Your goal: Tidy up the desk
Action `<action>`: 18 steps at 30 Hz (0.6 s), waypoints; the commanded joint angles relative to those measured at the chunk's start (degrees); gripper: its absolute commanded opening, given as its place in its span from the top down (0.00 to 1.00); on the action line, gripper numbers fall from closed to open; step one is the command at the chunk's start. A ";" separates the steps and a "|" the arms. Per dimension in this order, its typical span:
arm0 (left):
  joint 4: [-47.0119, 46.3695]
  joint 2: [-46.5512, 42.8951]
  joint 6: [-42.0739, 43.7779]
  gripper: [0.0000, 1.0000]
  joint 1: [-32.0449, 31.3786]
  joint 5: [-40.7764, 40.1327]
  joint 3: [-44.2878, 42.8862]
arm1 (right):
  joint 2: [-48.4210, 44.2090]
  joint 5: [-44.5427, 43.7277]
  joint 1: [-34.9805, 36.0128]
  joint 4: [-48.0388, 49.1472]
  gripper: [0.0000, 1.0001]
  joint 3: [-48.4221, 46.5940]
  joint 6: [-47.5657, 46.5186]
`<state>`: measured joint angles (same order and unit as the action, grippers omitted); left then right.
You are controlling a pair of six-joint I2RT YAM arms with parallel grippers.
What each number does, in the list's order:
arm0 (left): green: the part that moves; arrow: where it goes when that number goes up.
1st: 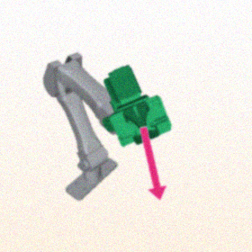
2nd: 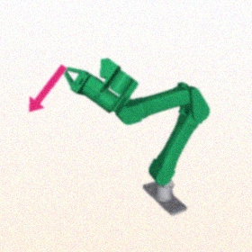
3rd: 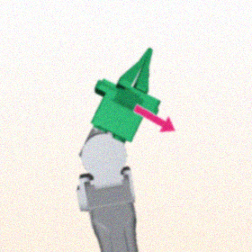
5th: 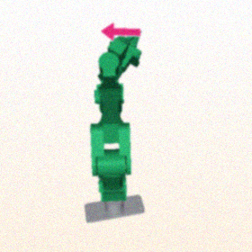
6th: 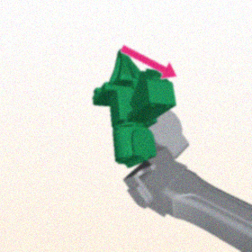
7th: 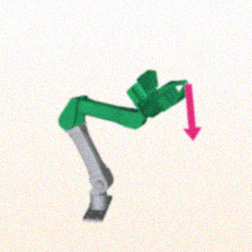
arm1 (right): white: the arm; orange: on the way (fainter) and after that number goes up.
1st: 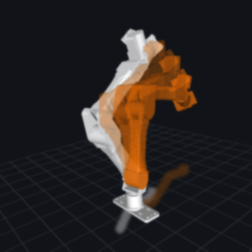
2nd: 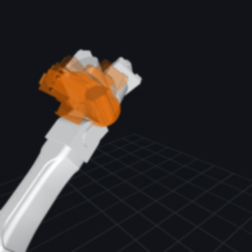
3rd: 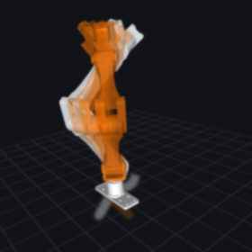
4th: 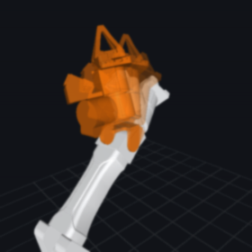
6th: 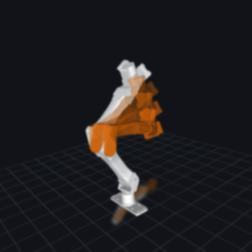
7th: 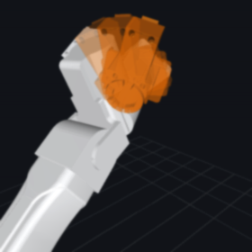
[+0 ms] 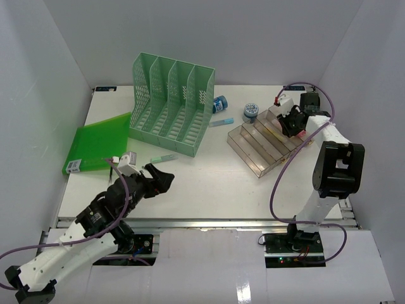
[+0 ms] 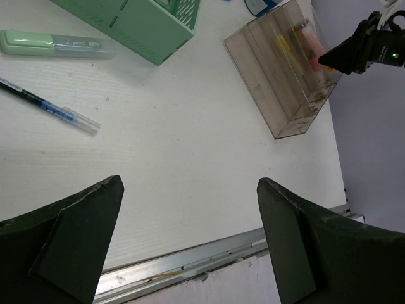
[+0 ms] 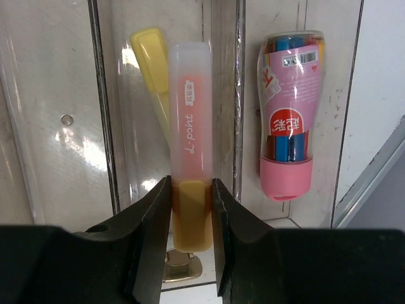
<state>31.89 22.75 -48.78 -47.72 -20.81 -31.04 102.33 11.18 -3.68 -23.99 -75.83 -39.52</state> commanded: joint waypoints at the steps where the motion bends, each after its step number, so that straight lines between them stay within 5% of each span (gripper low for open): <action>1: -3.73 4.03 -1.92 0.02 0.18 0.95 1.58 | -0.55 2.43 -0.01 0.27 0.46 -0.64 -1.43; 4: -5.64 7.77 -4.56 0.10 0.18 0.13 1.79 | -2.86 3.52 -0.01 -0.44 0.27 0.17 -0.45; 9: -9.91 18.10 -6.85 0.26 2.89 2.60 0.92 | -12.49 14.59 -0.01 -4.00 0.17 1.54 1.25; 14: -15.18 26.86 -7.17 0.57 19.87 18.63 0.62 | -21.54 34.74 0.07 -9.24 0.16 6.15 2.10; 18: -14.40 34.22 -10.78 0.59 29.69 24.82 -2.58 | -29.21 44.68 0.17 -1.67 0.15 15.07 9.05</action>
<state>19.47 51.17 -55.73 -26.67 -6.45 -29.74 79.13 39.13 -3.69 -28.47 -68.87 -37.28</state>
